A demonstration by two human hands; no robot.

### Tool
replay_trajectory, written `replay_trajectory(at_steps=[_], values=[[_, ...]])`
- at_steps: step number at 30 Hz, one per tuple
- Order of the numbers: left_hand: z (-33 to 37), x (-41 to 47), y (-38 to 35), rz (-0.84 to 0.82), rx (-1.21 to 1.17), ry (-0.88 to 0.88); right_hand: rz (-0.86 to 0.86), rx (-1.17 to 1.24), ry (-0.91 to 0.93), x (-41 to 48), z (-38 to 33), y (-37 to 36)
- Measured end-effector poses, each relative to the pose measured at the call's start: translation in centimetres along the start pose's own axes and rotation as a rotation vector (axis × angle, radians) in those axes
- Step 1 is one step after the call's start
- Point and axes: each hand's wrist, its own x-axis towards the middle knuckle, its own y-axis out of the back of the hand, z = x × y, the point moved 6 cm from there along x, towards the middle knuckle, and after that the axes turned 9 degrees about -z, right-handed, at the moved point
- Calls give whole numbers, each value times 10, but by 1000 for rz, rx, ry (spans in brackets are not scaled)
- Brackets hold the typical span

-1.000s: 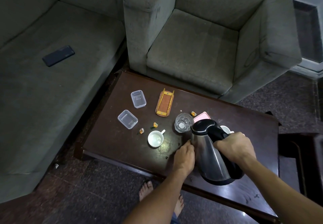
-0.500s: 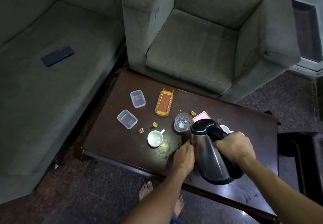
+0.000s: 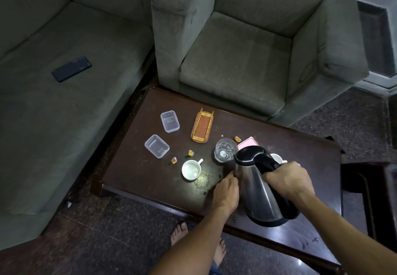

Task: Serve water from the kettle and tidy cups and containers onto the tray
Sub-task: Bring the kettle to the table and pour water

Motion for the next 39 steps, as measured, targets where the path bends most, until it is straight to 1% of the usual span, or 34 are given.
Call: replay_trajectory(at_steps=[16,28,39], values=[[3,-2,2,-5,-5,-9,6,-25,18,3,-4,2],[3,-1,7,9,76,0,-1,-22,14,8,-3,-2],[-1,0,2,12,-81,-17,-5,-49,21,12,0,-3]])
